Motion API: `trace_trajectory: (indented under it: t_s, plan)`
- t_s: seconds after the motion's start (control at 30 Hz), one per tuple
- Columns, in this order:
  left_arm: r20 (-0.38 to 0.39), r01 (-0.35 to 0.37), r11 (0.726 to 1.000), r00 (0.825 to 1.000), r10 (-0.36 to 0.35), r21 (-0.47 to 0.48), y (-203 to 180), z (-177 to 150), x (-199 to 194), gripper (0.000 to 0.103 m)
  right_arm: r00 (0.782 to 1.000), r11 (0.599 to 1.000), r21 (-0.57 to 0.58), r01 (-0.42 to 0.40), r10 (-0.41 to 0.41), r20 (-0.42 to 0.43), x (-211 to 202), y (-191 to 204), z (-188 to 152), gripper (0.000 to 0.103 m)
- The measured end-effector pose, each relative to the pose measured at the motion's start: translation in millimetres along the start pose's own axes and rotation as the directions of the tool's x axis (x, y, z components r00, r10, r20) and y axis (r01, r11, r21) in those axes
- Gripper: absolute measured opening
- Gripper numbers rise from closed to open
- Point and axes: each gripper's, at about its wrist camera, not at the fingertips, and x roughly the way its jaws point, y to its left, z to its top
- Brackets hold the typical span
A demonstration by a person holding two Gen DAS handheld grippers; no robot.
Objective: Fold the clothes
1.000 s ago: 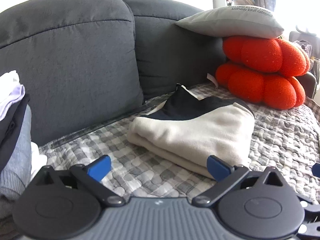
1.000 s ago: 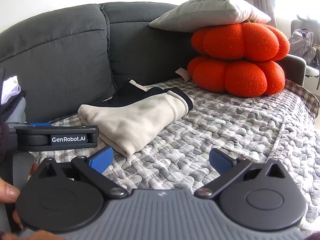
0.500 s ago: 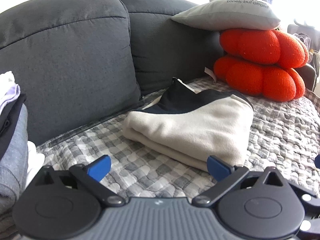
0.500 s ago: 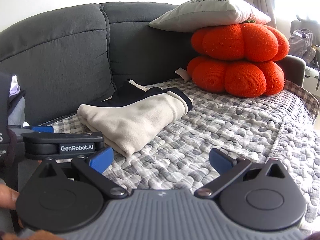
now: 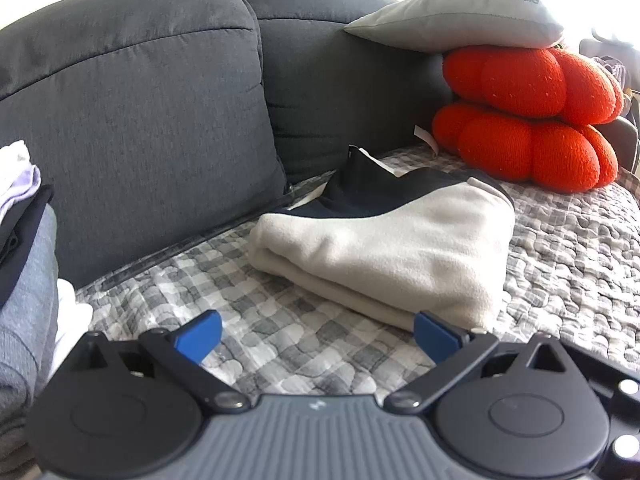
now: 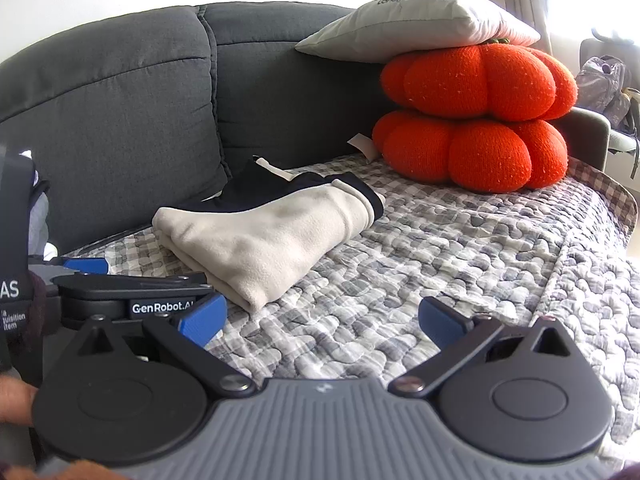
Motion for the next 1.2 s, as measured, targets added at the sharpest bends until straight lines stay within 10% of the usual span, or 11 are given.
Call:
trace_trajectory:
  t_s: [1.2]
  plan:
    - [0.014, -0.02, 1.0, 1.0, 0.019, 0.019, -2.0, -1.2, -1.1, 0.102, 1.0, 1.0, -0.001, 0.009, -0.009, -0.009, 2.4, 0.8, -0.1, 0.103]
